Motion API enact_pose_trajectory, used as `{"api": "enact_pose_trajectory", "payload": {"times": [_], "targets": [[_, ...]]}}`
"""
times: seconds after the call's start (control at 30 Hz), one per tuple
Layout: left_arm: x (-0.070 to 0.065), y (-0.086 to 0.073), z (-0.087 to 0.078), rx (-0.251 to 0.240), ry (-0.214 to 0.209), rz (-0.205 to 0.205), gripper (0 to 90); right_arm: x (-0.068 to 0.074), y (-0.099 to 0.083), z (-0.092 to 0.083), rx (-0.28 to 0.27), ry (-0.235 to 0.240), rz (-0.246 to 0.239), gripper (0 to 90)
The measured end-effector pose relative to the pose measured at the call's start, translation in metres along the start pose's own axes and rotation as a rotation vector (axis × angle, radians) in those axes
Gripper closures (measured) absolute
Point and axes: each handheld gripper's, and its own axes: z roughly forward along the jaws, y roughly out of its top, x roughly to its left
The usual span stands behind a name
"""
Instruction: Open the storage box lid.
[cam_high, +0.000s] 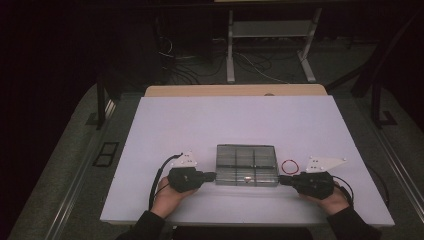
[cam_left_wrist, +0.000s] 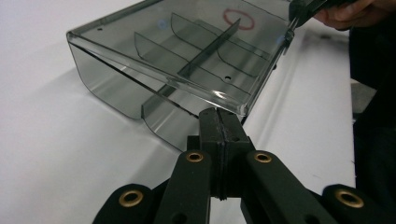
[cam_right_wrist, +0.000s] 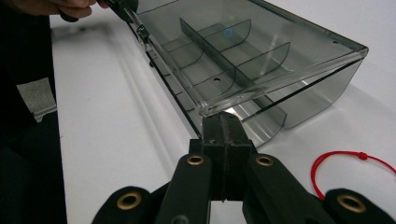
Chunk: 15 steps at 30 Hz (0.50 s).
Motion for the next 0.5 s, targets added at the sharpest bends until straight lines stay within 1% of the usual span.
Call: {"api": "enact_pose_trajectory", "payload": {"times": [0.07, 0.13, 0.37, 0.47, 0.5], "targets": [[0.0005, -0.0005, -0.0001, -0.003, -0.004, 0.001, 89.9, -0.0007, -0.0003, -0.0003, 0.002, 0.003, 0.009, 89.3], [0.0004, -0.0006, -0.0001, -0.005, -0.004, -0.002, 89.9, -0.0006, -0.0003, -0.0003, 0.001, 0.002, 0.008, 89.3], [0.0002, -0.0009, -0.0008, -0.021, -0.007, -0.004, 89.7, -0.0013, 0.0001, -0.0002, -0.017, 0.003, 0.02, 89.3], [0.0004, -0.0015, -0.0033, -0.03, 0.003, 0.004, 89.5, -0.0017, 0.0006, -0.0004, -0.024, 0.006, 0.027, 89.2], [0.0007, -0.0019, -0.0045, -0.033, 0.012, 0.002, 86.4, -0.0018, 0.0008, -0.0003, -0.025, 0.006, 0.029, 89.2]]}}
